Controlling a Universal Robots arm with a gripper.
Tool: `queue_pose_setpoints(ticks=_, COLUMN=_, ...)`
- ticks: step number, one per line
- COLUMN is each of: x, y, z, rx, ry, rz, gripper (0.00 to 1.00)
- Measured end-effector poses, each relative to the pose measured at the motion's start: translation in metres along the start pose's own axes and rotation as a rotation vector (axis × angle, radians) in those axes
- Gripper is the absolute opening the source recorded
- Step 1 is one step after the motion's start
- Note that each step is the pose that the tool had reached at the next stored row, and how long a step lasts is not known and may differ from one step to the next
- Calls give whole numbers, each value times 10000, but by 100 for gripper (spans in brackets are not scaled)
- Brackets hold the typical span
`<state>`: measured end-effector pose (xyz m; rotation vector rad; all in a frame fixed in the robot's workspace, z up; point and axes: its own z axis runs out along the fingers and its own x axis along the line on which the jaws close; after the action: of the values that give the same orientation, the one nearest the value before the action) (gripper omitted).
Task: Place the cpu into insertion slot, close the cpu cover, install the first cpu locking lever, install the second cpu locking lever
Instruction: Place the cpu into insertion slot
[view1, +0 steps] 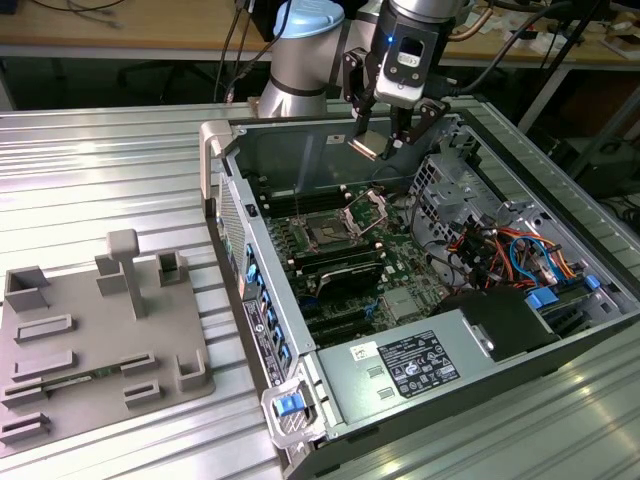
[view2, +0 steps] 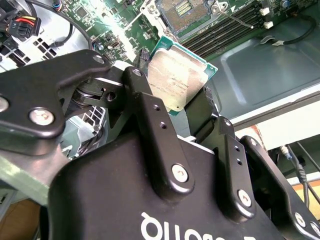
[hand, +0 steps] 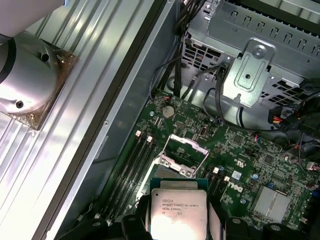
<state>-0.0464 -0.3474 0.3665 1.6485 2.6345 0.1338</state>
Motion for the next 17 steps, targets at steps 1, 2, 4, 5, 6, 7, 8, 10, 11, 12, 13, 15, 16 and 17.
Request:
queue_pose_setpoints(ticks=1, x=0, y=0, z=0, rx=0, ry=-1, rz=12, gripper=55)
queue_pose_setpoints(ticks=2, x=0, y=-1, z=0, rx=-1, ry=-2, rz=21, gripper=55)
queue_pose_setpoints(ticks=4, x=1, y=-1, z=0, rx=-1, ry=-4, rz=41, gripper=55)
queue_pose_setpoints(ticks=5, x=1, y=-2, z=0, rx=-1, ry=-5, rz=53, gripper=55)
queue_pose_setpoints(ticks=6, x=1, y=-3, z=0, rx=-1, ry=-6, rz=62, gripper=55)
queue_pose_setpoints(ticks=7, x=2, y=-4, z=1, rx=-2, ry=-6, rz=73, gripper=55)
queue_pose_setpoints(ticks=8, x=2, y=-5, z=1, rx=-3, ry=-7, rz=81, gripper=55)
queue_pose_setpoints(ticks=10, x=2, y=-5, z=1, rx=-2, ry=-8, rz=102, gripper=55)
queue_pose_setpoints(ticks=11, x=3, y=-5, z=0, rx=-3, ry=-10, rz=113, gripper=55)
queue_pose_setpoints(ticks=12, x=3, y=-6, z=1, rx=-3, ry=-11, rz=122, gripper=55)
queue_pose_setpoints(ticks=13, x=3, y=-6, z=0, rx=-3, ry=-12, rz=130, gripper=55)
queue_pose_setpoints(ticks=15, x=4, y=-8, z=0, rx=-3, ry=-15, rz=164, gripper=55)
queue_pose_setpoints(ticks=16, x=4, y=-8, z=0, rx=-3, ry=-15, rz=174, gripper=55)
queue_pose_setpoints(ticks=17, x=5, y=-9, z=0, rx=-4, ry=-16, rz=183, gripper=55)
